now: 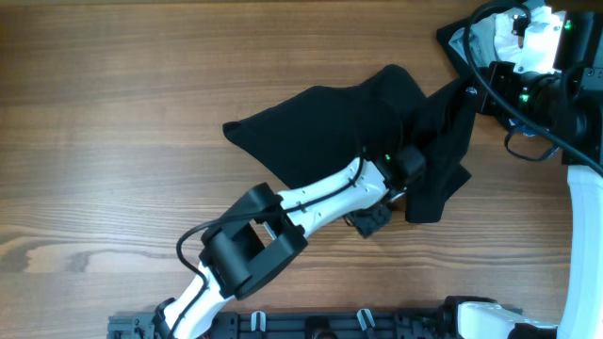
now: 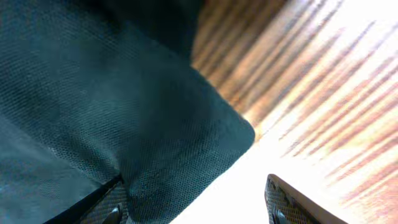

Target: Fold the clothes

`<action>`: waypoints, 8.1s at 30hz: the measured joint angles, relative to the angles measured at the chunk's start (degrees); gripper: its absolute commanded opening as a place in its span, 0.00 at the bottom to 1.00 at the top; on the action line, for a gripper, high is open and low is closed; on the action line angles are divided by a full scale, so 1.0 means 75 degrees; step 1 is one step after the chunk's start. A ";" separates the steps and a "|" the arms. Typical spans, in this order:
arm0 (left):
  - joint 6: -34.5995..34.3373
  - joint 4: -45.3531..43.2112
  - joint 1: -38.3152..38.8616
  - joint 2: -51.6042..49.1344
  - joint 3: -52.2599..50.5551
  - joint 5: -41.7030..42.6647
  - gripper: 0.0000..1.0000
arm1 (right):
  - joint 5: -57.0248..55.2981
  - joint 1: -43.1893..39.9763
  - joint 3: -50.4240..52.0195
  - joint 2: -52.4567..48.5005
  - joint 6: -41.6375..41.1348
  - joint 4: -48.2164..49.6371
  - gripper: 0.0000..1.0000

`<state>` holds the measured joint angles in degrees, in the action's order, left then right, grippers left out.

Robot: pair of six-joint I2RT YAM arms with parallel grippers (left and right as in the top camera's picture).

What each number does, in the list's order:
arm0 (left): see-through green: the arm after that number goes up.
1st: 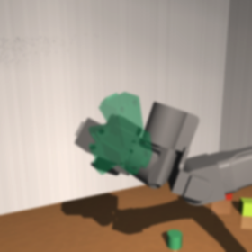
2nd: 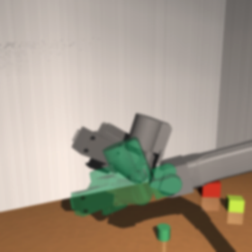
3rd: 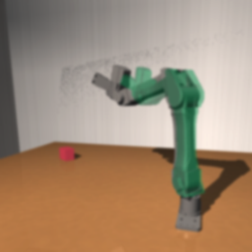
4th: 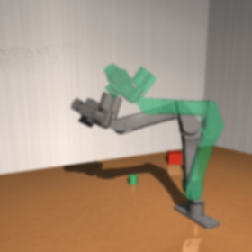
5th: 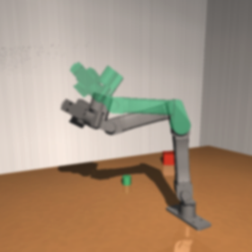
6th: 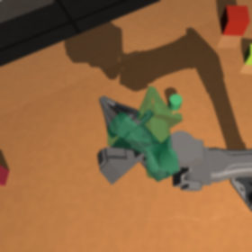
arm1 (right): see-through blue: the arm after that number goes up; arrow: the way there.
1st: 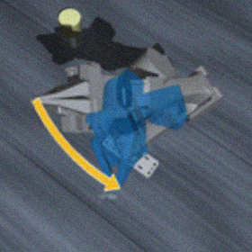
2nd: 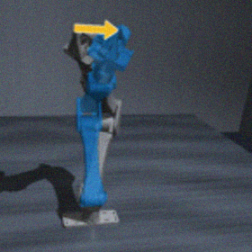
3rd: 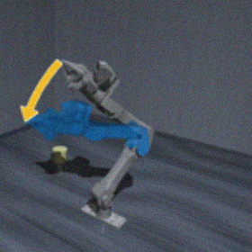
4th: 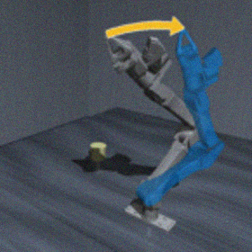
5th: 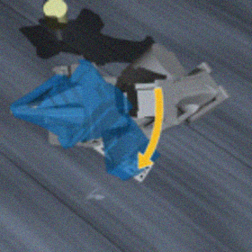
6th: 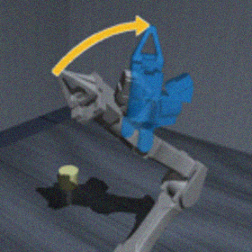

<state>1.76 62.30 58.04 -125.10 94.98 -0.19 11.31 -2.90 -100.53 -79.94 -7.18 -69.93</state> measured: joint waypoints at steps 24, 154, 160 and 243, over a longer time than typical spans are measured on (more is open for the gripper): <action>0.0484 -0.0711 0.0055 -0.0172 0.0000 -0.0746 0.15 | 0.0000 0.0000 0.0000 0.0000 0.0119 -0.0050 0.04; -0.2005 0.2157 -0.8489 0.2430 -0.2652 -0.0385 0.04 | -0.1218 0.0772 0.4252 0.0041 -0.1539 -0.1859 0.04; -0.2124 0.1221 -0.8492 0.2430 -0.2658 -0.0385 0.04 | -0.1169 0.0376 0.4412 0.0032 -0.1501 -0.0300 0.04; -0.0061 -0.1641 -0.8303 -0.1868 0.3276 0.1154 0.87 | 0.0236 0.0519 -0.0184 -0.2363 0.1180 0.0976 0.93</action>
<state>1.30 50.00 -4.23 -139.11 119.55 8.47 13.08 0.99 -101.91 -97.67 1.67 -62.61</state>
